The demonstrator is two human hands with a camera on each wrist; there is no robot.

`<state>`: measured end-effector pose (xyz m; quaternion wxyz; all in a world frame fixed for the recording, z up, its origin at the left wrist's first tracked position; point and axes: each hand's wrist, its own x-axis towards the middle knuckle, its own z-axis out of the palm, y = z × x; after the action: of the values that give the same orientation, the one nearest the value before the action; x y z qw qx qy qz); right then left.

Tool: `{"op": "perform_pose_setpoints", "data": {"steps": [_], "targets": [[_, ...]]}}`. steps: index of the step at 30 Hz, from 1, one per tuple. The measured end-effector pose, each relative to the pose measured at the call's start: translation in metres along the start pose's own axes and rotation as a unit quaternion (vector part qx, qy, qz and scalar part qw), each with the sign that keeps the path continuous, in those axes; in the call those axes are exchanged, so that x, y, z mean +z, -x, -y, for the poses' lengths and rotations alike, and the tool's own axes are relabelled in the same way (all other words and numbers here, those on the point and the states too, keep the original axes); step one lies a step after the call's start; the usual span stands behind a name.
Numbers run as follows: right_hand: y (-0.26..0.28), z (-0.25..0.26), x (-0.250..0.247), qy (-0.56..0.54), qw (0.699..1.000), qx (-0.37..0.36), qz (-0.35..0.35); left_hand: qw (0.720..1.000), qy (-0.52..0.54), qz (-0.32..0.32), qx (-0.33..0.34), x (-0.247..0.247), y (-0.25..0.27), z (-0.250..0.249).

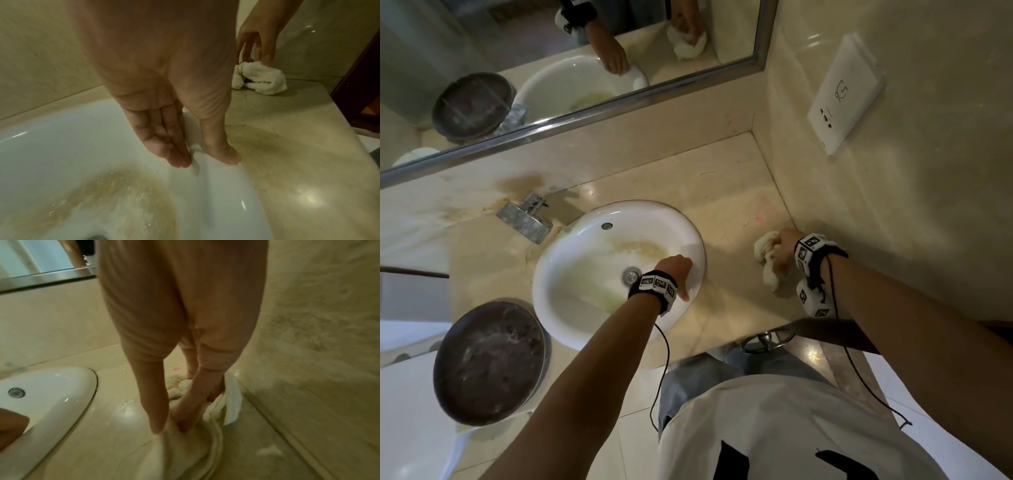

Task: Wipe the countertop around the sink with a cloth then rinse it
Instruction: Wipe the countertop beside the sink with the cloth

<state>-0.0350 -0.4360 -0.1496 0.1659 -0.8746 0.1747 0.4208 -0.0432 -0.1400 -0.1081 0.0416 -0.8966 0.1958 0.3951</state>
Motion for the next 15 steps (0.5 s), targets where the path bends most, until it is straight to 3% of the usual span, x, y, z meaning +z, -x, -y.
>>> {"op": "perform_pose_setpoints", "data": {"steps": [3, 10, 15], "targets": [[0.038, 0.012, -0.006, -0.023, 0.999, -0.034, -0.015, 1.000, -0.005, 0.010, 0.001, -0.004, -0.003, -0.001], [0.041, 0.017, 0.041, -0.083, 0.987, -0.045, -0.132, 0.999, -0.033, 0.008, 0.011, -0.009, -0.011, -0.002], [0.040, 0.032, 0.067, -0.067, 0.986, -0.016, -0.153, 0.998, -0.047, 0.021, 0.021, -0.013, -0.013, -0.003]]}}
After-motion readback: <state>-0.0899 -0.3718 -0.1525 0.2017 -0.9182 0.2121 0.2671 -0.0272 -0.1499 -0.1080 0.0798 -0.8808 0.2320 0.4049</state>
